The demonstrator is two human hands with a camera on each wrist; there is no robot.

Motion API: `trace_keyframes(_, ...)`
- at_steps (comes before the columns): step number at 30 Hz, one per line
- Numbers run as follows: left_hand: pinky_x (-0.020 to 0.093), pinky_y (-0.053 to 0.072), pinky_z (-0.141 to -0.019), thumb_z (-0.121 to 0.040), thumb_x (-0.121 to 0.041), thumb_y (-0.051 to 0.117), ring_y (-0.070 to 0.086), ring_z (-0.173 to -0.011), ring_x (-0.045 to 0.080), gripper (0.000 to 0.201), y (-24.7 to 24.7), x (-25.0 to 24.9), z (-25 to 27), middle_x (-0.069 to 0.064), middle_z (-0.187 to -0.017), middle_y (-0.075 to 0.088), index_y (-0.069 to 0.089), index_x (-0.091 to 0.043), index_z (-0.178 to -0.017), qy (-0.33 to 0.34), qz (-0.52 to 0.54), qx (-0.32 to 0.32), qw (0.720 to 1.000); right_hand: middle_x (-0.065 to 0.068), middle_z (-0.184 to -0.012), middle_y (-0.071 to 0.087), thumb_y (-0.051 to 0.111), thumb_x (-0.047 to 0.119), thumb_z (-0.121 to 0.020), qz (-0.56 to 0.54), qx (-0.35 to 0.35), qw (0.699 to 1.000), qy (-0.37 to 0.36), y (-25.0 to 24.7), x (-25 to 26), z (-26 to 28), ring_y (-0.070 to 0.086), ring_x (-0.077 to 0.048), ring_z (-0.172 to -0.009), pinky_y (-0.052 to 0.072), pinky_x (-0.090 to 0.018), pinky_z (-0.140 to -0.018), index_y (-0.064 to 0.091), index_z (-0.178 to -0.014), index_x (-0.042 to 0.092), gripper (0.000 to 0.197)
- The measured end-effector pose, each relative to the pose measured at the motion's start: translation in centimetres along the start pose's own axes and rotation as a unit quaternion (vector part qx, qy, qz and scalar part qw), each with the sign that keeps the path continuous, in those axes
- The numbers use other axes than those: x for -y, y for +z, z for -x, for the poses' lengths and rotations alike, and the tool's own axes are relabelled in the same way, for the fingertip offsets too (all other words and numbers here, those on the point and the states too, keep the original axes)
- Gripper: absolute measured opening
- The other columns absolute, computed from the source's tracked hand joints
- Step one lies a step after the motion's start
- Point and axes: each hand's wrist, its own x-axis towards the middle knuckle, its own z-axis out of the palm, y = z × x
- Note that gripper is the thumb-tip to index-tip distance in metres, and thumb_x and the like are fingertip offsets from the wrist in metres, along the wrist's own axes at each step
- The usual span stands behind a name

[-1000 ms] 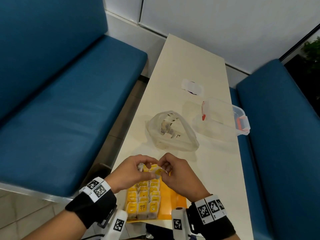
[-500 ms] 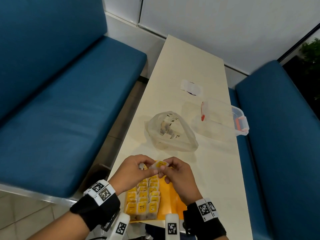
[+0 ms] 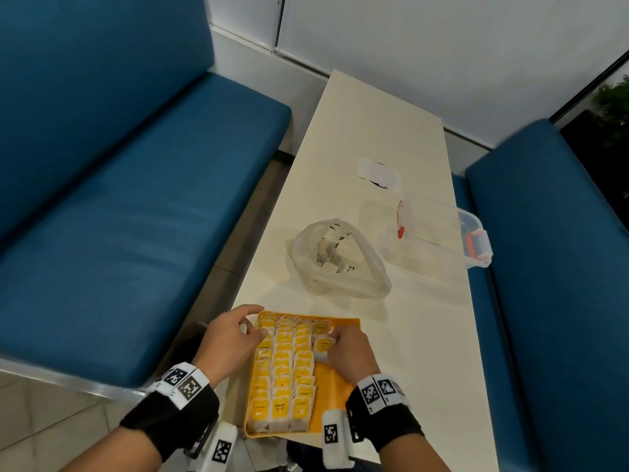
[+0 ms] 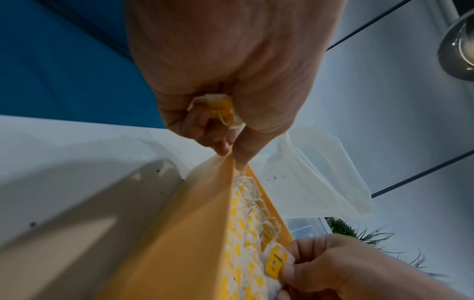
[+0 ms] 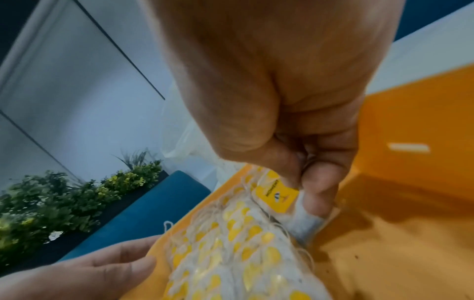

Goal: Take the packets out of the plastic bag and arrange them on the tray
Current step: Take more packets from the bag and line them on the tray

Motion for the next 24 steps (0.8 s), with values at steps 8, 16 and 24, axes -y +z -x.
trace_keyframes(8,0.011,0.041,-0.068,-0.088,-0.023,0.078,0.064,-0.085,0.01,0.038,0.0,-0.1,0.2,0.001,-0.086,0.066,0.068,-0.032,-0.124,-0.01,0.018,0.009,1.0,-0.013,-0.081,0.071,0.053,0.004,-0.086,-0.067,-0.042,0.997,0.026,0.3,1.1,-0.2,0.066,-0.026,-0.078,0.054,-0.032,-0.07,0.067,-0.074,0.003,0.018)
trace_keyframes(16,0.008,0.039,-0.067,-0.089,-0.023,0.078,0.064,-0.086,0.009,0.039,-0.3,-0.3,0.1,0.001,-0.089,0.066,0.067,-0.032,-0.125,-0.015,0.023,0.017,0.999,-0.017,-0.074,0.074,0.06,0.012,-0.087,-0.118,-0.06,0.99,0.043,0.8,1.2,-0.3,0.072,-0.031,-0.074,0.06,-0.044,-0.075,0.057,-0.061,0.011,0.027)
trace_keyframes(24,0.018,0.042,-0.078,-0.091,-0.036,0.074,0.063,-0.095,0.007,0.039,-0.6,-0.6,0.3,-0.001,-0.093,0.066,0.062,-0.037,-0.128,-0.02,0.016,0.019,0.999,-0.016,-0.078,0.072,0.061,0.009,-0.083,-0.111,-0.056,0.991,0.041,0.3,1.4,0.3,0.069,-0.029,-0.079,0.054,-0.036,-0.072,0.061,-0.07,0.006,0.014)
